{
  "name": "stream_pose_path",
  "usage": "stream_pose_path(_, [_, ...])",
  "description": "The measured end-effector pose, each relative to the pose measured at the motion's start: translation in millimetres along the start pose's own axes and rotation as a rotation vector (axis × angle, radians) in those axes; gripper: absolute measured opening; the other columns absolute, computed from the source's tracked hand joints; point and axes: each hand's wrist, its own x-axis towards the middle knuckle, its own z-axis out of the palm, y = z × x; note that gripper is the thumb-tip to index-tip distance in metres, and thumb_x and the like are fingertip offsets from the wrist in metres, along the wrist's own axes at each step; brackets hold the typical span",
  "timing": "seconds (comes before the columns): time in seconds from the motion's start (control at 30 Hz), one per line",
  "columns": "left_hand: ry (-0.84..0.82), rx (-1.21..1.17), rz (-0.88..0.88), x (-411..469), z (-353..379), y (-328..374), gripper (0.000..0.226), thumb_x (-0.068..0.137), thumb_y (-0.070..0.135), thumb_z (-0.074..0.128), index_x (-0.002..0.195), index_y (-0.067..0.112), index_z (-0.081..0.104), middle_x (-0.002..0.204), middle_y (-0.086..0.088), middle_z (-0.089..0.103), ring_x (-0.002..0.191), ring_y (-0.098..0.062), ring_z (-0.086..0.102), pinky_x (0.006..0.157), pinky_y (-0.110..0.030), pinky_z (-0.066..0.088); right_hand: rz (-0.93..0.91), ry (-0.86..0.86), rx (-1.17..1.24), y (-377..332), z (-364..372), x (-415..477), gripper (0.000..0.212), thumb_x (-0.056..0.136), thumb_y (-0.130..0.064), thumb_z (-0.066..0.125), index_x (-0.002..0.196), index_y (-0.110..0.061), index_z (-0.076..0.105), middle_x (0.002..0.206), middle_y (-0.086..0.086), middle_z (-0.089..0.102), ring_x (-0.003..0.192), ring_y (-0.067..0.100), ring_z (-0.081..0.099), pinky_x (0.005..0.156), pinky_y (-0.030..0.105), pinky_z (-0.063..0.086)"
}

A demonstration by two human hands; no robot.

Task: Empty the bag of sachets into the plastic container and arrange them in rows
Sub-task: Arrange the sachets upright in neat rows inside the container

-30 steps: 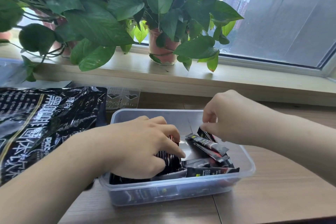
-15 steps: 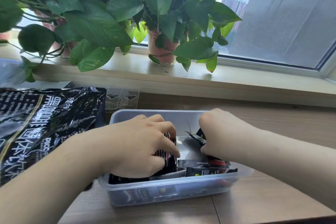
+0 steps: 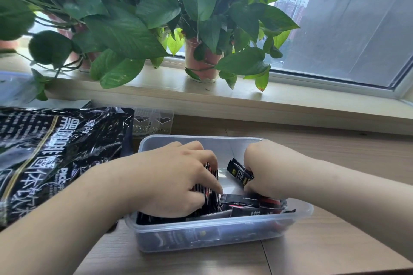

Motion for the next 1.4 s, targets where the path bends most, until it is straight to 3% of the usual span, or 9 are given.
stream_pose_path(0.13, [0.002,-0.004,-0.007,-0.1,0.2,-0.3,0.057,0.083,0.041,0.034,0.135,0.054,0.052,0.139,0.022,0.040,0.128,-0.002,0.027,0.110,-0.034,0.030,0.002,-0.004,0.144,5.3,-5.7,-0.5,0.042,0.076,-0.043,0.081,0.101,-0.010,0.074,0.092,0.006,0.075,0.079,0.023,0.069,0.068,0.030,0.058])
stream_pose_path(0.2, [0.005,-0.007,-0.010,0.3,0.5,-0.2,0.055,0.084,0.042,0.035,0.135,0.054,0.053,0.139,0.022,0.040,0.128,-0.003,0.027,0.107,-0.032,0.030,-0.021,-0.035,0.262,9.6,-8.8,-0.3,0.044,0.073,-0.039,0.085,0.110,-0.017,0.074,0.095,-0.001,0.077,0.073,0.016,0.071,0.072,0.028,0.060])
stream_pose_path(0.37, [0.012,0.020,-0.036,4.9,2.7,4.1,0.061,0.080,0.046,0.029,0.136,0.053,0.052,0.139,0.018,0.041,0.129,-0.006,0.029,0.105,-0.035,0.032,-0.113,-0.124,0.382,24.7,-7.8,8.9,0.021,0.075,-0.024,0.084,0.095,-0.024,0.078,0.076,-0.007,0.078,0.066,0.013,0.074,0.050,0.014,0.051])
stream_pose_path(0.47, [0.032,0.053,-0.056,10.3,5.0,8.0,0.063,0.079,0.048,0.026,0.138,0.051,0.050,0.138,0.015,0.043,0.128,-0.010,0.031,0.103,-0.037,0.035,-0.160,-0.096,0.369,29.6,-6.8,16.7,0.017,0.076,-0.025,0.083,0.091,-0.028,0.078,0.076,-0.014,0.077,0.065,0.005,0.071,0.054,0.012,0.051])
stream_pose_path(0.67, [0.070,0.044,-0.105,19.0,9.3,14.7,0.064,0.079,0.049,0.022,0.135,0.050,0.052,0.133,0.014,0.045,0.122,-0.012,0.034,0.093,-0.034,0.033,-0.185,-0.129,0.318,37.9,-9.7,26.4,0.019,0.076,-0.040,0.083,0.089,-0.027,0.076,0.068,-0.015,0.073,0.057,0.007,0.071,0.053,0.018,0.052])
stream_pose_path(0.77, [0.065,0.057,-0.136,22.8,10.4,20.4,0.064,0.079,0.048,0.020,0.133,0.048,0.054,0.130,0.011,0.046,0.121,-0.016,0.035,0.095,-0.038,0.037,-0.195,-0.107,0.186,37.5,-9.2,29.5,0.038,0.075,-0.056,0.077,0.086,-0.020,0.074,0.068,-0.007,0.075,0.062,0.011,0.070,0.057,0.027,0.055])
stream_pose_path(0.9, [0.059,0.065,-0.151,22.7,10.6,24.4,0.064,0.080,0.047,0.018,0.132,0.046,0.054,0.130,0.009,0.047,0.120,-0.016,0.036,0.098,-0.042,0.040,-0.200,-0.027,0.068,31.8,-3.6,29.8,0.046,0.075,-0.058,0.075,0.078,-0.011,0.072,0.068,0.005,0.070,0.050,0.013,0.053,0.037,0.015,0.036])
stream_pose_path(1.17, [0.027,0.034,-0.140,20.3,8.4,21.9,0.066,0.080,0.047,0.020,0.141,0.052,0.044,0.137,0.014,0.042,0.124,-0.013,0.032,0.104,-0.040,0.037,-0.214,-0.050,0.175,34.6,-4.6,28.5,0.025,0.077,-0.034,0.078,0.096,-0.018,0.076,0.083,-0.002,0.075,0.071,0.015,0.066,0.049,0.013,0.044])
stream_pose_path(1.4, [0.043,0.019,-0.144,22.5,11.7,18.7,0.065,0.080,0.048,0.021,0.141,0.056,0.042,0.136,0.016,0.042,0.125,-0.010,0.031,0.102,-0.037,0.037,-0.227,-0.238,0.140,36.8,-17.3,27.6,0.039,0.091,-0.052,0.063,0.093,-0.014,0.073,0.080,0.002,0.076,0.070,0.015,0.068,0.060,0.026,0.049])
